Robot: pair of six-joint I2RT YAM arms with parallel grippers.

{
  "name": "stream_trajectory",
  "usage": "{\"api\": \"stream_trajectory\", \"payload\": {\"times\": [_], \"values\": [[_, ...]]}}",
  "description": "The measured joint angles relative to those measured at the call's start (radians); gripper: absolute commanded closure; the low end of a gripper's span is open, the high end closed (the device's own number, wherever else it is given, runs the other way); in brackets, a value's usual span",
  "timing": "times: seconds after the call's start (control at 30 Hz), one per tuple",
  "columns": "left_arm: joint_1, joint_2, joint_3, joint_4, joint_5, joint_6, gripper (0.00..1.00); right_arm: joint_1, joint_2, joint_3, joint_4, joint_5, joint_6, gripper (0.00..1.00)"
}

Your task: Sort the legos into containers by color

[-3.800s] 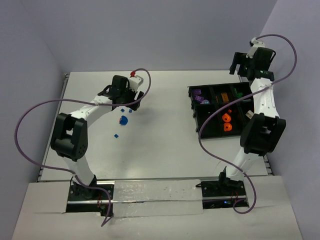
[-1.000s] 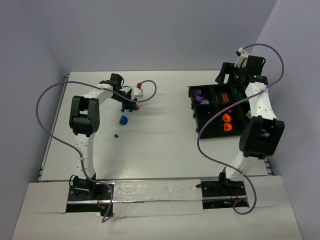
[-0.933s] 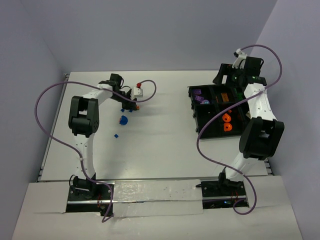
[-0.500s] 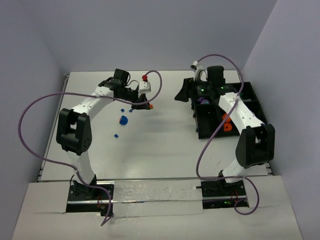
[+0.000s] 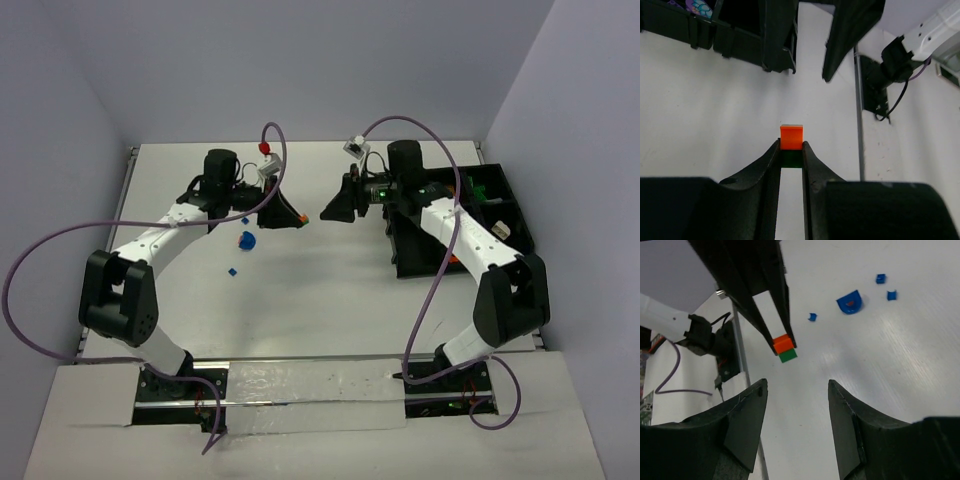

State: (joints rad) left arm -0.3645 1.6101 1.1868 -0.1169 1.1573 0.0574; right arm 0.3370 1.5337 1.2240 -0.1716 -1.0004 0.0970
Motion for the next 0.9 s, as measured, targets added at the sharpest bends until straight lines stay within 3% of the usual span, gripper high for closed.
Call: {"api": "stream_trajectory", "payload": {"times": [0.33,0.63,0.9], "values": [[0.000,-0.023,-0.129,0.381,0.021,-0.391,1.00,0.047,0.004,0.000,0.086,-0.116,0.080,0.29],[0.000,-0.024,-0.189,0.711,0.048,-0.681,1.00,0.047,0.044,0.000,0.123,-0.169,0.143,0.32],[0.000,-0.024,-0.194,0.853,0.050,-0.791,1.00,0.047,0.056,0.000,0.188,-0.204,0.197,0.38]]}}
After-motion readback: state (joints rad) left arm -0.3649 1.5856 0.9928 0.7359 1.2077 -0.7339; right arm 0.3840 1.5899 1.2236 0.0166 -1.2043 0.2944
